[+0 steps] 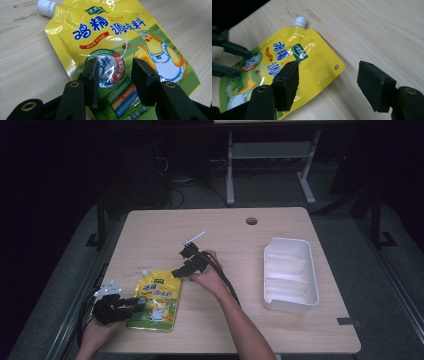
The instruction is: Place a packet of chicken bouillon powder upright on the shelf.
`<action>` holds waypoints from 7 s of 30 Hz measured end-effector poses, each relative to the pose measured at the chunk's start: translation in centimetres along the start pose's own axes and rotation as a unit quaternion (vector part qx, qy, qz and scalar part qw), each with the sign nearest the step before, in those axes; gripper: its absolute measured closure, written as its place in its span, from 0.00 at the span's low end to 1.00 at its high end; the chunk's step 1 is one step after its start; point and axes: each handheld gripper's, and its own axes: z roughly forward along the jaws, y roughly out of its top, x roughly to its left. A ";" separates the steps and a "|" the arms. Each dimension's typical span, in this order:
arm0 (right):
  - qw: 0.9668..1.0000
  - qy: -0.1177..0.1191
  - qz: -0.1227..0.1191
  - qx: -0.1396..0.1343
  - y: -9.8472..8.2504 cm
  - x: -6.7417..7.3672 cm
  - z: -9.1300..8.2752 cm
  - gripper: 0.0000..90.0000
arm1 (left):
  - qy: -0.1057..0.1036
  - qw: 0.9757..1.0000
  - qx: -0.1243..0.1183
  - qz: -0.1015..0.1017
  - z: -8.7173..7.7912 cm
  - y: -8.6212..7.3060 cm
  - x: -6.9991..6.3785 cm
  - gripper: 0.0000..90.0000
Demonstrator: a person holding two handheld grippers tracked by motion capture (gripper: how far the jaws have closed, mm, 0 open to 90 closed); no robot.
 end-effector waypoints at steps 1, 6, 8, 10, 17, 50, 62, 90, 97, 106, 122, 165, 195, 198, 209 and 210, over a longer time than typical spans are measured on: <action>1.000 -0.001 0.002 0.003 -0.1 -0.1 0.3 0.38 | 0.000 1.000 -0.001 -0.001 0.0 0.0 0.0 0.63; 1.000 -0.003 0.019 0.009 -0.4 -0.8 1.5 0.43 | -0.003 1.000 -0.003 -0.004 0.1 -0.1 0.1 0.63; 1.000 -0.001 0.025 0.012 -0.5 -0.9 2.0 0.44 | -0.003 1.000 -0.003 -0.005 0.1 -0.1 0.1 0.63; 0.999 0.006 0.030 0.012 -0.5 -1.0 2.4 0.49 | -0.002 1.000 -0.003 -0.005 0.1 -0.1 0.1 0.63; 0.998 0.016 0.047 0.026 -0.7 -0.9 3.4 0.70 | -0.002 1.000 -0.006 -0.004 0.2 -0.1 0.1 0.63; 0.991 0.073 -0.048 -0.100 0.7 4.5 -4.9 1.00 | -0.101 0.988 -0.081 -0.082 -0.6 1.2 2.8 0.26; 0.985 0.090 -0.083 -0.125 0.5 6.4 -7.7 1.00 | -0.192 0.975 -0.101 -0.047 -0.8 1.3 2.1 0.68; 0.979 0.137 -0.110 -0.101 -0.4 6.5 -6.3 0.73 | -0.195 0.974 -0.101 0.052 -1.2 1.8 -0.3 0.85; 0.978 0.146 -0.117 -0.088 -0.5 6.7 -6.6 0.94 | -0.191 0.975 -0.102 0.058 -1.1 1.9 -0.5 0.83; 0.976 0.154 -0.133 -0.083 -0.7 7.1 -7.5 0.99 | -0.165 0.977 -0.119 0.057 -1.7 1.8 -0.5 0.64; 0.982 0.104 -0.126 -0.094 -1.5 5.2 -12.1 0.99 | -0.117 0.985 -0.119 0.054 -1.4 1.5 -0.5 0.41; 0.986 0.037 -0.085 -0.141 -3.0 -0.6 -23.8 0.99 | -0.116 0.988 -0.084 0.056 -0.3 1.1 -0.1 0.39; 0.984 -0.004 -0.053 -0.170 -6.3 -3.2 -29.5 0.99 | -0.114 0.989 -0.068 0.068 0.1 1.0 -0.3 0.39; 0.984 -0.010 -0.050 -0.170 -6.7 -3.5 -30.0 0.99 | -0.115 0.989 -0.068 0.069 0.1 1.0 -0.4 0.39; 0.984 -0.026 -0.032 -0.175 -8.5 -4.6 -31.6 0.99 | -0.115 0.989 -0.067 0.070 0.2 1.0 -0.4 0.39; 0.984 -0.027 -0.029 -0.175 -8.7 -4.7 -31.8 0.99 | -0.115 0.989 -0.066 0.070 0.2 1.0 -0.4 0.39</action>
